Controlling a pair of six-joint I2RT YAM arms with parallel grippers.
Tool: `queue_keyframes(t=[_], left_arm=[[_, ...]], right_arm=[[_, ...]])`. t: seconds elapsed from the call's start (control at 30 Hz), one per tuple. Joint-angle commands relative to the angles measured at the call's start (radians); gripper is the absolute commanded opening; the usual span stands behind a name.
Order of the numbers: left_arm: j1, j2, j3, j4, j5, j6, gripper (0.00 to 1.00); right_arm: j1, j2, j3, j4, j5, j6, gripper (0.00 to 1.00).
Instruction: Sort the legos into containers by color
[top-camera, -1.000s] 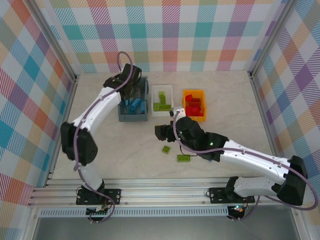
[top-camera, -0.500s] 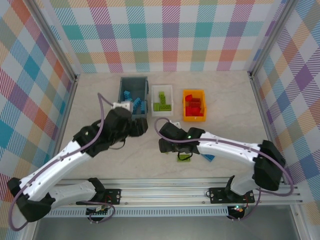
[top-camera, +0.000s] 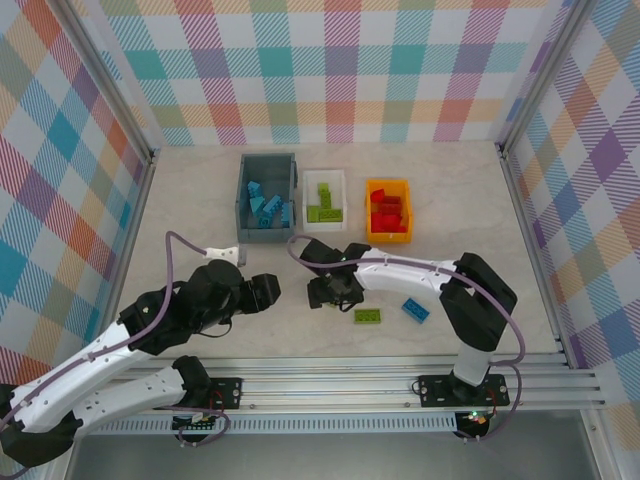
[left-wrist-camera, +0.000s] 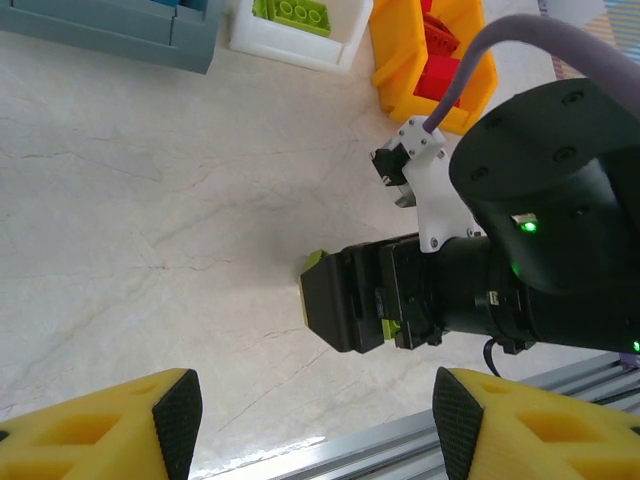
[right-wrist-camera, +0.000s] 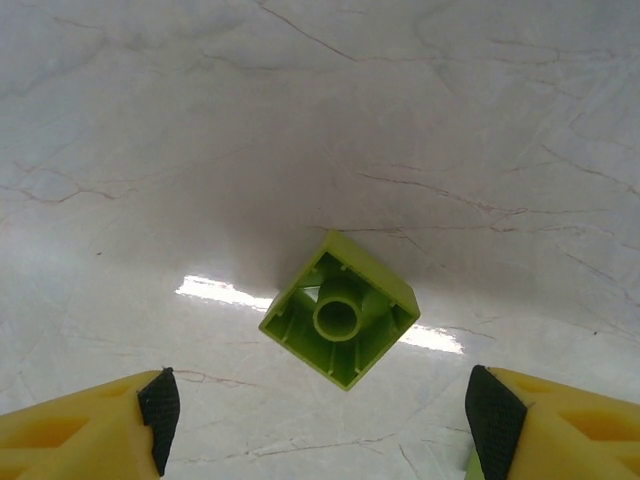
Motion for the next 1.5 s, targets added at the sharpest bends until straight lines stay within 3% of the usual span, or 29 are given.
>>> queue_keyframes(t=[0.0,0.17,0.37,0.67,0.83,0.97,1.13,1.47], left_arm=[[-0.018,0.023,0.021,-0.01,-0.006,-0.008,0.64],[-0.017,0.023,0.01,0.006,-0.006,-0.006,0.65],[-0.018,0.0,-0.01,0.005,-0.006,-0.014,0.65],[-0.018,0.006,-0.008,0.019,0.006,-0.01,0.64],[-0.018,0.018,0.009,0.048,0.0,-0.01,0.64],[-0.018,0.074,0.072,0.082,-0.027,0.001,0.65],[-0.018,0.169,0.162,0.124,-0.081,0.022,0.64],[-0.02,0.252,0.229,0.163,-0.177,0.026,0.64]], right_arm=[[-0.012,0.036,0.026,-0.011,-0.06,0.139,0.75],[-0.028,0.097,0.054,-0.029,-0.082,0.258,0.69],[-0.035,0.117,0.075,-0.03,-0.05,0.29,0.61],[-0.037,0.104,0.075,-0.036,-0.012,0.275,0.34],[-0.039,0.023,0.095,-0.082,0.084,0.208,0.29],[-0.086,-0.008,0.198,-0.131,0.155,0.095,0.29],[-0.196,0.052,0.392,-0.134,0.142,-0.04,0.29],[-0.356,0.428,0.899,-0.135,-0.001,-0.222,0.29]])
